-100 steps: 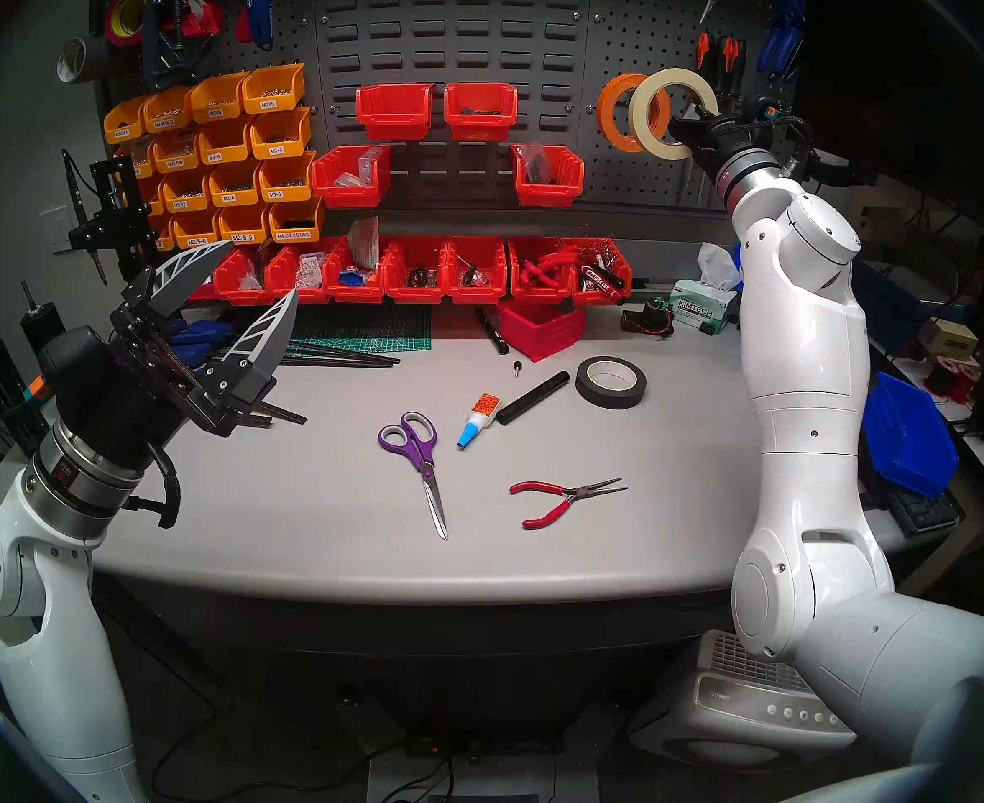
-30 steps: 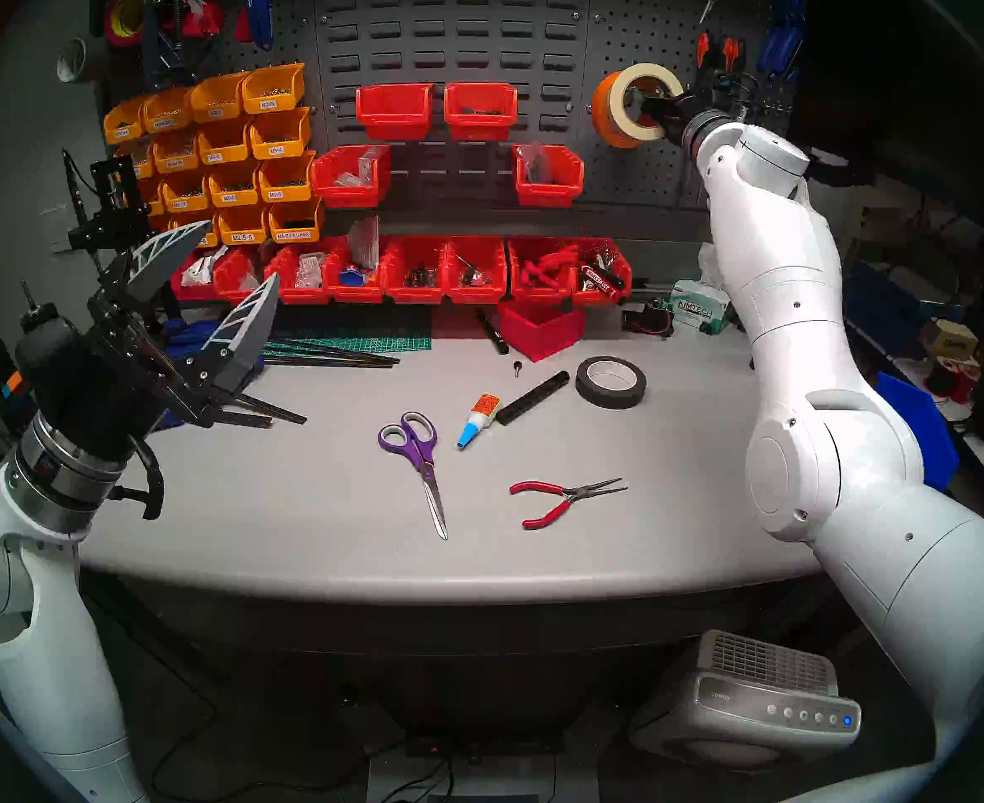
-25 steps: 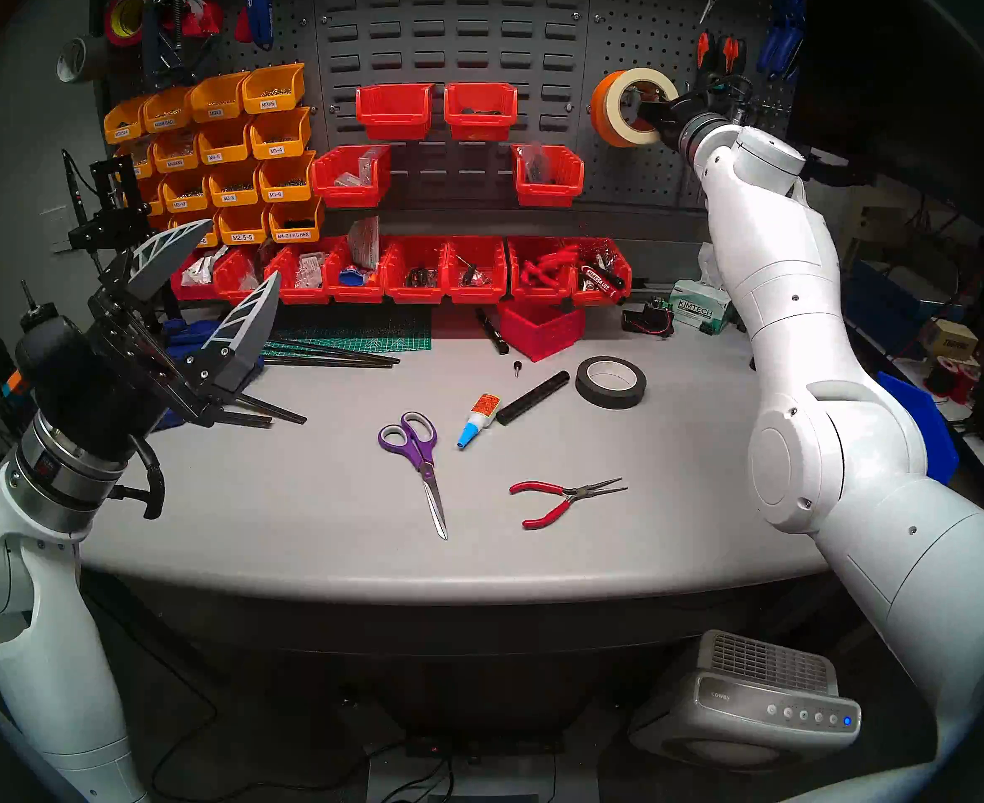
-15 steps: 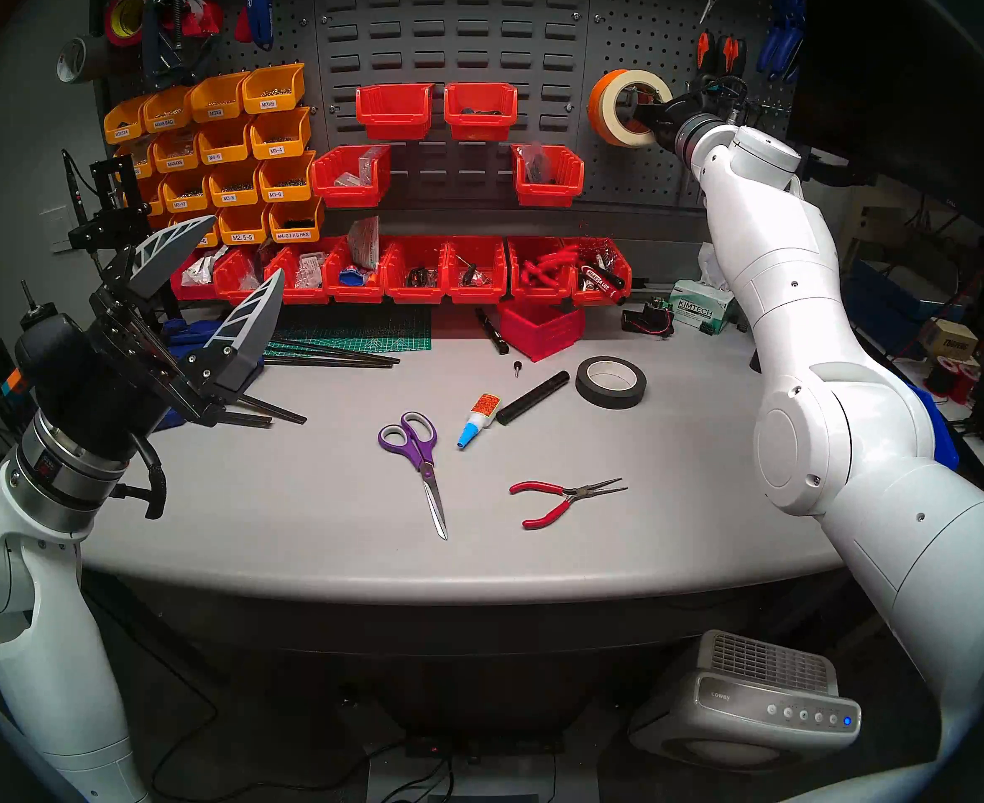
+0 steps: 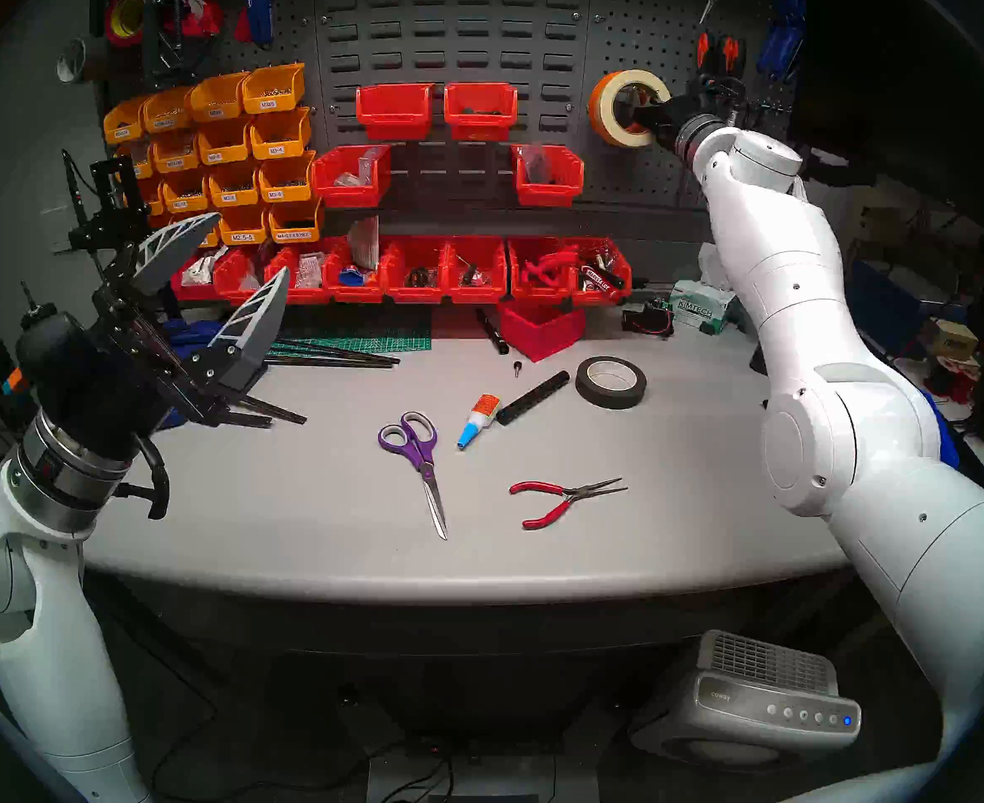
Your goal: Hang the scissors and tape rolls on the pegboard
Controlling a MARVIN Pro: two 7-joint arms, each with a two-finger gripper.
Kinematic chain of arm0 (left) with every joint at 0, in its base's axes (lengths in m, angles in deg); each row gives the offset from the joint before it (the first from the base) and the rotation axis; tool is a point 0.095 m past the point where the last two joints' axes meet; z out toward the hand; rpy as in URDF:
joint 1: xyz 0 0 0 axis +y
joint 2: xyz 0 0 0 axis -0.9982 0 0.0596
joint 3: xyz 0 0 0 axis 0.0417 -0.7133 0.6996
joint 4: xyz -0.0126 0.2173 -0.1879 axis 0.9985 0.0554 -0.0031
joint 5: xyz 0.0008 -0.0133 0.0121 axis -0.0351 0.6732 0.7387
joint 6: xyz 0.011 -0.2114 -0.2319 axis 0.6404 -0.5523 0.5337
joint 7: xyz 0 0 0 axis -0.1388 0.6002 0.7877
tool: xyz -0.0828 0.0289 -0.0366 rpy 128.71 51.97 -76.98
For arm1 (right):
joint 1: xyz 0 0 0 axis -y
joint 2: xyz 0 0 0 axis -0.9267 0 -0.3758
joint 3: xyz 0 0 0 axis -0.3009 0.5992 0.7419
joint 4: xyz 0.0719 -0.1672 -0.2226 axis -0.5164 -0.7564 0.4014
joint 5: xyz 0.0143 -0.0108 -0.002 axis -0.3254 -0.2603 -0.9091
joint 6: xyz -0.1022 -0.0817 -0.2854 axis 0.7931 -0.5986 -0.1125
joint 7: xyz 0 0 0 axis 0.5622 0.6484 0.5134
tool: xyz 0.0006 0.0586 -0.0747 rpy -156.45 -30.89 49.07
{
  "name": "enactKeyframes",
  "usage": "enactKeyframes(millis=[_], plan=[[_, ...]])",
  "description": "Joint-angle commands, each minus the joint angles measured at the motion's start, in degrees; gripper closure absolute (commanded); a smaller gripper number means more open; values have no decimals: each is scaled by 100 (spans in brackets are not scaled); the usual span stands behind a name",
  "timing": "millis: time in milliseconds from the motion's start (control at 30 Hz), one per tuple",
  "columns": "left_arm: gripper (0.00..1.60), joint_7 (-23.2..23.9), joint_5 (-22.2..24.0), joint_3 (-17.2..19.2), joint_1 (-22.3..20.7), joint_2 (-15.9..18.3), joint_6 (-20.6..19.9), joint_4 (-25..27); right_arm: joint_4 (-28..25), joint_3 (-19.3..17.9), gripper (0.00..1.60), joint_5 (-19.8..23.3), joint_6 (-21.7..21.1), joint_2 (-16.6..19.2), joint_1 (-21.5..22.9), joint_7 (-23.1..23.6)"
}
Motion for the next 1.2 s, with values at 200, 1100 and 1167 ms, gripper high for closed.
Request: enactKeyframes(millis=[200, 1100, 1167], plan=[[0, 18, 91, 28, 7, -33, -9, 175, -508, 73, 17, -180, 120, 207, 6, 44], [0, -150, 58, -203, -180, 19, -326, 132, -2224, -288, 0, 80, -11, 722, -1515, 800], [0, -210, 32, -221, -239, 26, -335, 121, -2304, -299, 0, 114, 27, 729, -1606, 876]])
